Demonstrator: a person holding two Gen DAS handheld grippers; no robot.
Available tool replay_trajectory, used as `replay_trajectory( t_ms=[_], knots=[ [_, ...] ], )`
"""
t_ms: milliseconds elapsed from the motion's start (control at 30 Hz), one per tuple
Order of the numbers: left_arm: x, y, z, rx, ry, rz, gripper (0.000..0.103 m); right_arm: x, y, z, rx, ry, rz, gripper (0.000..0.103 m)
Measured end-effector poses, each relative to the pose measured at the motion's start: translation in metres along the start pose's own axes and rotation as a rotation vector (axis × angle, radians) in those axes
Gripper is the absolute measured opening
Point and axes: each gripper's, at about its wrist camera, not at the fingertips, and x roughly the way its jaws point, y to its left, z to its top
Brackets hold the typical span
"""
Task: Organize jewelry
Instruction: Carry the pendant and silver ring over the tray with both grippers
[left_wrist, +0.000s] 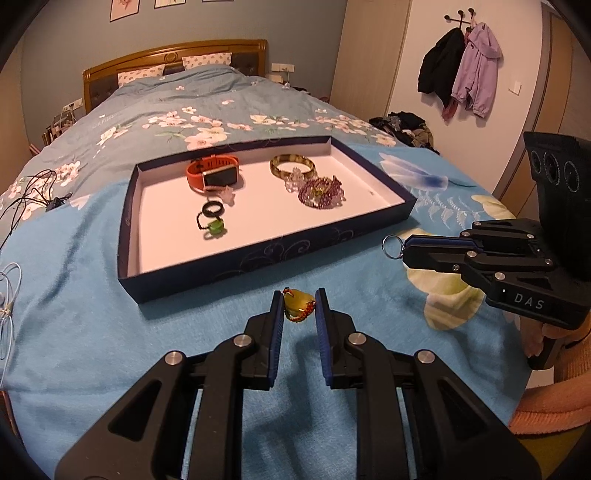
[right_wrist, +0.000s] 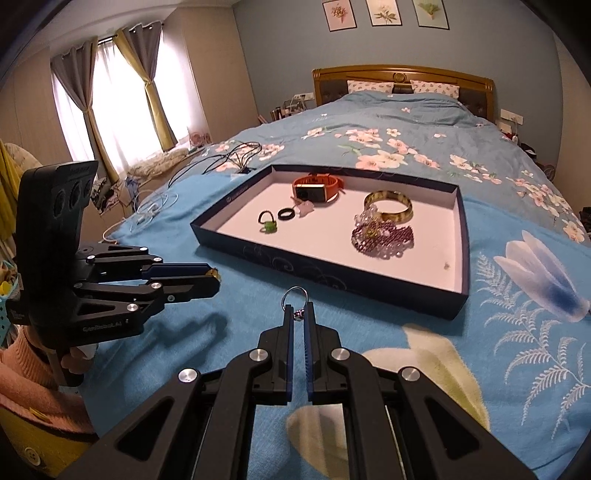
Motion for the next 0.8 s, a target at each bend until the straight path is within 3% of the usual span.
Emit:
replay_trajectory(
  t_ms=[800],
  knots=[
    [-0.021, 0.002, 0.020, -0.002, -0.085, 0.030, 0.017, -0.009, -0.013, 0.014, 0.040, -0.089, 0.001, 0.004]
  ],
)
